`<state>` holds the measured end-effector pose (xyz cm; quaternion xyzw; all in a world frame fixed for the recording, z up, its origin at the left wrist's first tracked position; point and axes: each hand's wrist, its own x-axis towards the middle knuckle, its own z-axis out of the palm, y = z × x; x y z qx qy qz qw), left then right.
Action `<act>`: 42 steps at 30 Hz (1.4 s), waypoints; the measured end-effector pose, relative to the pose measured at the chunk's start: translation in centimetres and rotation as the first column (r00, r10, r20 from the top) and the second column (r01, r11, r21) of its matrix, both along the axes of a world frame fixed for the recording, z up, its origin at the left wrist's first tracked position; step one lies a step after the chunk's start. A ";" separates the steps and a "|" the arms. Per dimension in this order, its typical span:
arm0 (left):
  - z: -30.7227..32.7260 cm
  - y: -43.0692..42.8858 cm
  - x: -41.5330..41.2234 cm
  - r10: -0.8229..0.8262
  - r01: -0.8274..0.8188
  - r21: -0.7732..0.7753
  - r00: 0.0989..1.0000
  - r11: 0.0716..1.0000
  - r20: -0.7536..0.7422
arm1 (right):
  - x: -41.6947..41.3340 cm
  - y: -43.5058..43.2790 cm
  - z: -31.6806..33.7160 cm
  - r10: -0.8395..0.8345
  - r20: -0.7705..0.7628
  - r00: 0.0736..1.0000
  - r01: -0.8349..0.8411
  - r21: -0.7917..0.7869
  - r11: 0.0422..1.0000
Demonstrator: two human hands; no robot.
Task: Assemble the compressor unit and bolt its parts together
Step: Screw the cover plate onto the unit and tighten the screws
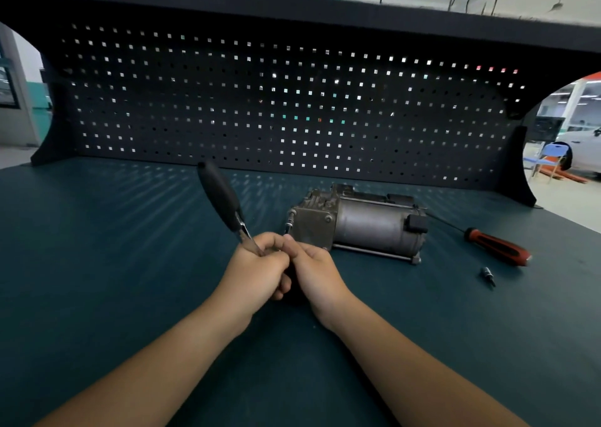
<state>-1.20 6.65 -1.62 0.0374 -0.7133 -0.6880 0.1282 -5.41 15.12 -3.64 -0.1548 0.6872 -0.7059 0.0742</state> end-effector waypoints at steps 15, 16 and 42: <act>1.0 -2.0 -0.4 -0.090 -0.042 0.712 0.985 0.701 0.147 | 0.6 -0.2 0.4 0.041 0.036 0.999 -0.039 -0.048 0.998; 0.9 -1.9 -0.4 -0.061 -0.048 0.625 0.986 0.779 0.152 | 0.7 -0.2 0.4 0.036 0.030 0.999 -0.034 -0.036 0.999; 0.6 -0.5 0.5 -0.170 -0.104 0.922 0.969 0.373 0.178 | -2.8 -1.7 1.8 0.057 0.433 0.900 0.151 -0.431 0.890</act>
